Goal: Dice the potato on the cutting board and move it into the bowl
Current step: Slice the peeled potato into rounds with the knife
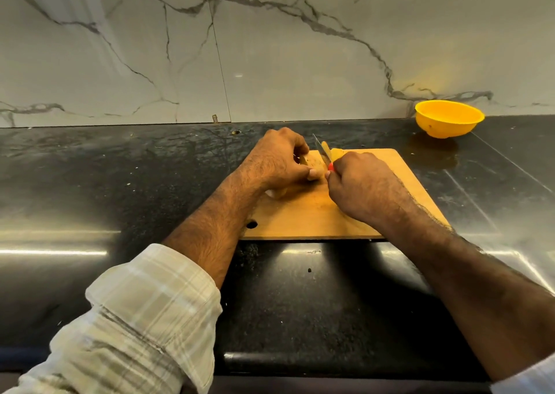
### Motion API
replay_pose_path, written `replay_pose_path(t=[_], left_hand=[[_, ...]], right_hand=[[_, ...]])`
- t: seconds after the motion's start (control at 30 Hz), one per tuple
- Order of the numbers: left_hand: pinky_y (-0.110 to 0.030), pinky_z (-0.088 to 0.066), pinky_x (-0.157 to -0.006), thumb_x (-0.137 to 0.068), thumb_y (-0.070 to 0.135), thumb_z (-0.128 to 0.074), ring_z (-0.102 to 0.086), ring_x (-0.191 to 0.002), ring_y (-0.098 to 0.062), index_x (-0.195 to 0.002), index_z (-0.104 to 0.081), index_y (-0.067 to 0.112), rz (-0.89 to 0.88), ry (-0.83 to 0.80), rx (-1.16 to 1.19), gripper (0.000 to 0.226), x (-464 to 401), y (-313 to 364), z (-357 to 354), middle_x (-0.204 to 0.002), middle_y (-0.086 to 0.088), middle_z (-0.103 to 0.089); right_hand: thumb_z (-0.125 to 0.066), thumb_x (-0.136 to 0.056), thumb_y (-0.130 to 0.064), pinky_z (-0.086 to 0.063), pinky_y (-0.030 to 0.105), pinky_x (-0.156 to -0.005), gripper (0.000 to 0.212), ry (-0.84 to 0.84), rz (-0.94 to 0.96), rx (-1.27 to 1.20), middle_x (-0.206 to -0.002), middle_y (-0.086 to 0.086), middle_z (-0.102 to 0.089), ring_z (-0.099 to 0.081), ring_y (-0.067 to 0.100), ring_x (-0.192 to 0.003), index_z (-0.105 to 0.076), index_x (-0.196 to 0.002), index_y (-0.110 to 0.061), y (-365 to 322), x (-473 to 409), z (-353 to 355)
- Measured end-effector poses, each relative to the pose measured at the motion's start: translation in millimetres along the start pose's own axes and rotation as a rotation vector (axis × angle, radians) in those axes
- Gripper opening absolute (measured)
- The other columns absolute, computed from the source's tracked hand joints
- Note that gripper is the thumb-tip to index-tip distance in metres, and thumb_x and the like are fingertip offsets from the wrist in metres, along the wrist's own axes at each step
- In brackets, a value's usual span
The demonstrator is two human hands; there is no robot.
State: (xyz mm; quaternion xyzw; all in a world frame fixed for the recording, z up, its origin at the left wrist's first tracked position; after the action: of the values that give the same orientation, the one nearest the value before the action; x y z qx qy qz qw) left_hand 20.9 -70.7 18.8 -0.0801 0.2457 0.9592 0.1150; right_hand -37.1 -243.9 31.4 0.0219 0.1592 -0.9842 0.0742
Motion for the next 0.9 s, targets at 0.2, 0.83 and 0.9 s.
replay_pose_path(t=[0.2, 0.83, 0.9], left_hand=[[-0.03, -0.06, -0.09, -0.082, 0.041, -0.088, -0.069, -0.104, -0.011, -0.123, -0.073, 0.019, -0.021, -0.007, 0.022, 0.049, 1.8, 0.3, 3.0, -0.119, 0.0, -0.073], [-0.029, -0.06, -0.088, -0.082, 0.035, -0.088, -0.069, -0.102, -0.012, -0.116, -0.078, 0.017, -0.001, 0.047, 0.014, 0.04, 1.9, 2.2, -0.3, -0.115, 0.0, -0.075], [-0.029, -0.061, -0.088, -0.083, 0.032, -0.088, -0.069, -0.1, -0.01, -0.113, -0.079, 0.018, 0.017, 0.058, 0.029, 0.035, 2.8, -4.2, 2.3, -0.114, 0.001, -0.075]], right_hand=[[-0.059, -0.105, -0.036, -0.054, 0.032, -0.074, 0.032, -0.032, -0.009, 0.016, -0.102, 0.003, -0.064, -0.061, 0.019, -0.089, -0.065, -0.128, -0.015, -4.6, -2.1, -2.8], [-0.061, -0.102, -0.031, -0.057, 0.035, -0.08, 0.024, -0.114, -0.032, 0.052, -0.088, -0.005, -0.052, -0.058, 0.018, -0.092, -0.059, -0.123, -0.019, -5.5, 1.0, -5.1], [-0.061, -0.103, -0.033, -0.059, 0.038, -0.086, 0.026, -0.138, -0.023, 0.065, -0.092, -0.004, -0.054, -0.059, 0.019, -0.095, -0.058, -0.125, -0.02, -4.9, 3.4, -5.8]])
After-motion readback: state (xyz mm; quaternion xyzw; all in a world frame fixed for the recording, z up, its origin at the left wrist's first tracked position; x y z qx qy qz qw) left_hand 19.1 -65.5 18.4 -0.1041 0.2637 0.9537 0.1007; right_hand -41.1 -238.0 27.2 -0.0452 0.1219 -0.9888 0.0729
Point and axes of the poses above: each hand's wrist, its own x-axis away from the middle knuckle, its own z-axis out of the back of the hand, y = z × x, the point moved 1 cm from there along -x, towards the middle knuckle
